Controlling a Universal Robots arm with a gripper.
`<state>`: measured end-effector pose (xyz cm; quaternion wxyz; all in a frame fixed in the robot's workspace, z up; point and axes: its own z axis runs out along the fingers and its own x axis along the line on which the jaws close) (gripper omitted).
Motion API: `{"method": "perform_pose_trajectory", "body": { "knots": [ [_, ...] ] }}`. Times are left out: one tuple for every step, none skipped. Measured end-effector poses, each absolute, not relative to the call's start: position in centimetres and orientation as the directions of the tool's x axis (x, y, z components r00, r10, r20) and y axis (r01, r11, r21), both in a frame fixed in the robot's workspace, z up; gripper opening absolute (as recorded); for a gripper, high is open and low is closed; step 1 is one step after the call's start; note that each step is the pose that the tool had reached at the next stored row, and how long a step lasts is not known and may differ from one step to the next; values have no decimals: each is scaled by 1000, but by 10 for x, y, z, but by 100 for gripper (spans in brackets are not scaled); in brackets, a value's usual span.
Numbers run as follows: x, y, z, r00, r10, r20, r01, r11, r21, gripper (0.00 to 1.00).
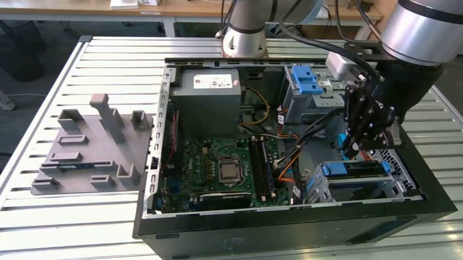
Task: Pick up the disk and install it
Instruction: 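Insert the second disk wire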
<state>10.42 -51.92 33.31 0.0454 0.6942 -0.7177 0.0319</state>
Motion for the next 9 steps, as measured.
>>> {"method": "perform_pose_trajectory", "body": {
  "knots": [
    [104,-519,333,-32,-993,110,-999,34,17,16],
    [104,-519,332,-32,-993,110,-999,34,17,16],
    [104,-519,332,-32,-993,110,-999,34,17,16],
    [104,-519,332,-32,-993,110,-999,34,17,16],
    [104,-519,331,-32,-993,110,-999,34,17,16],
    [104,-519,331,-32,-993,110,-999,34,17,17],
    [104,-519,331,-32,-993,110,-999,34,17,17],
    [104,-519,331,-32,-993,110,-999,34,17,24],
    [104,-519,331,-32,-993,110,-999,34,17,24]
  ]
}}
